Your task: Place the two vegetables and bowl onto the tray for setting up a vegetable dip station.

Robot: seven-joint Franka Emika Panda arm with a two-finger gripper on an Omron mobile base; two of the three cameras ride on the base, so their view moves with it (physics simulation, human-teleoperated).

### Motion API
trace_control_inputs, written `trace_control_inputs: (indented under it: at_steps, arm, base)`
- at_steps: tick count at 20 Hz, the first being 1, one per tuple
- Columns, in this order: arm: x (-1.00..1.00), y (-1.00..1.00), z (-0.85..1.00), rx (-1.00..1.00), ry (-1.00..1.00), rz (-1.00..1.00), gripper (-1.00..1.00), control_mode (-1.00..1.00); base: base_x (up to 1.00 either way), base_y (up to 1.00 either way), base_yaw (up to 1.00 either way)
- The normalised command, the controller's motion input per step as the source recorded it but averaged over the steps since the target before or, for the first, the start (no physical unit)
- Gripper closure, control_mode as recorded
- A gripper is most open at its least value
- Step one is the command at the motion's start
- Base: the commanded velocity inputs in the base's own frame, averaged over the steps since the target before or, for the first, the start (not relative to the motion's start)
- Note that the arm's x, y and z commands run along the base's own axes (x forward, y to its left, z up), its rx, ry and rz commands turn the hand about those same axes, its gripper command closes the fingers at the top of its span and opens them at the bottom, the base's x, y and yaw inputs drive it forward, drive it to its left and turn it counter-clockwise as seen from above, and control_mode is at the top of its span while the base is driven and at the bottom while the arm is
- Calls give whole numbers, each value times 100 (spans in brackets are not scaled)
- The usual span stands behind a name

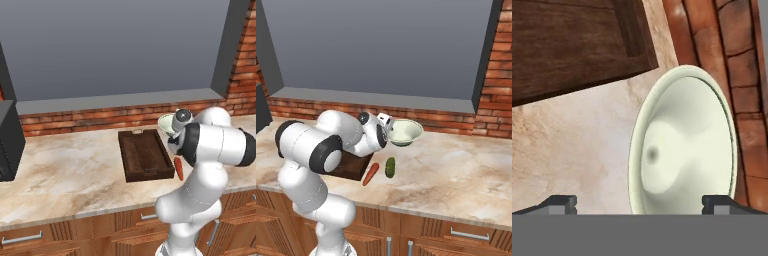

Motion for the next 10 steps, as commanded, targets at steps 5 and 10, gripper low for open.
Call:
trace_control_inputs:
  at_steps: [5,10]
  arm:
    - [0,0,-24,-10,0,0,-100,-100]
    - [0,0,-30,-9,0,0,-100,-100]
  base:
    - [0,0,0]
    - [0,0,0]
